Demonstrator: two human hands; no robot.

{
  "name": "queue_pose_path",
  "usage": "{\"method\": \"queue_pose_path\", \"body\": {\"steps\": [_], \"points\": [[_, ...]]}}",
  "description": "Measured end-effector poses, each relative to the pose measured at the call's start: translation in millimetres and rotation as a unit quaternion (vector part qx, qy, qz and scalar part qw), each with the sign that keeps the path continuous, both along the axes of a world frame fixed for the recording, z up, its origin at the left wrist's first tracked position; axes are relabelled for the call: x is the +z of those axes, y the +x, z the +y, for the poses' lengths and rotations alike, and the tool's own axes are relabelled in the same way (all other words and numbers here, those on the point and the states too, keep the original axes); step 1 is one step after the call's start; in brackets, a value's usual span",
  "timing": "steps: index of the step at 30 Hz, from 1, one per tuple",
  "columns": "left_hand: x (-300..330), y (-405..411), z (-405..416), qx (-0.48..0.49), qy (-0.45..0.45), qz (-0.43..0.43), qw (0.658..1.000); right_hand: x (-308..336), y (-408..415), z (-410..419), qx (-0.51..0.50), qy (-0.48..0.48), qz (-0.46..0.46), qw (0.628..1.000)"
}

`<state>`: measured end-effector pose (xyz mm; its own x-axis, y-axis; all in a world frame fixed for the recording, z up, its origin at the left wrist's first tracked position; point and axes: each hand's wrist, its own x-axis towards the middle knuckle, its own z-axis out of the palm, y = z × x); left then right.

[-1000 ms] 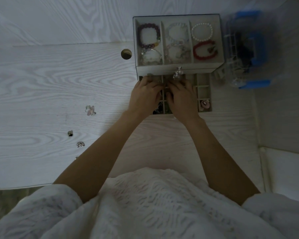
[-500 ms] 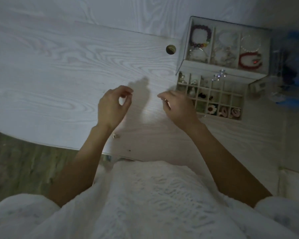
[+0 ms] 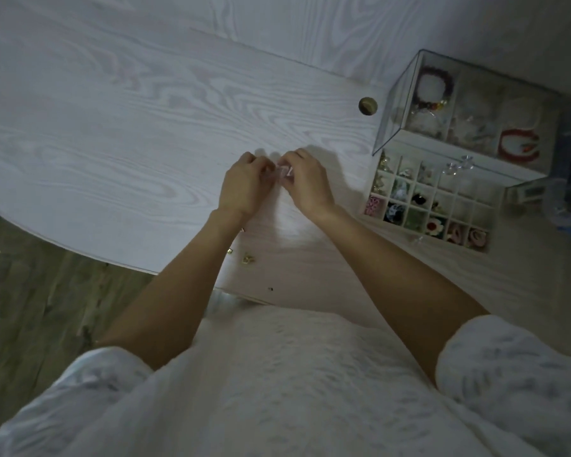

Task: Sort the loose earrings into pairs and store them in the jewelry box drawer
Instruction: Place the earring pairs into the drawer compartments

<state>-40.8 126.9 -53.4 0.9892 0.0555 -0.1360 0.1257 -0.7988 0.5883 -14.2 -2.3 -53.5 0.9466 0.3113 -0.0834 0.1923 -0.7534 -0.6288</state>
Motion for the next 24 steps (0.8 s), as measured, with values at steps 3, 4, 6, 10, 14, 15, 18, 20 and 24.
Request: {"method": "queue_pose_path", "body": {"steps": [3,4,6,10,14,15,18,20,24], "points": [[-1.0,1.6,-0.9,-0.022,0.025,-0.008,0.999,1.9,-3.5,-10.4,0.012,-0.039,0.008,0.999],[-0.1,2.6,-3.3,-0.027,0.034,-0.009,0.999,1.7,-5.7,-15.2,0.013,-0.050,0.006,0.999],[1.5,3.8,-8.0,-0.037,0.049,-0.011,0.998,-0.4,-10.0,-23.0,0.017,-0.069,-0.001,0.997],[-0.6,6.5,-12.0,-0.066,0.049,-0.019,0.996,2.3,-22.3,-35.1,0.043,-0.108,-0.013,0.993],[-0.8,9.0,-17.8,-0.075,0.052,-0.019,0.996,12.4,-37.2,-54.5,0.037,-0.060,-0.026,0.997],[0.2,9.9,-21.2,-0.073,0.055,-0.006,0.996,17.2,-41.7,-63.1,0.002,-0.017,-0.022,1.000],[4.9,9.5,-31.3,-0.073,0.062,0.020,0.995,35.5,-55.6,-95.4,-0.109,0.102,-0.002,0.989],[12.3,6.3,-46.2,-0.084,0.037,0.018,0.996,47.0,-63.5,-125.1,-0.173,0.141,-0.005,0.975],[29.6,-0.5,-92.2,-0.113,-0.068,-0.018,0.991,51.5,-63.9,-183.1,-0.292,0.158,-0.006,0.943]]}}
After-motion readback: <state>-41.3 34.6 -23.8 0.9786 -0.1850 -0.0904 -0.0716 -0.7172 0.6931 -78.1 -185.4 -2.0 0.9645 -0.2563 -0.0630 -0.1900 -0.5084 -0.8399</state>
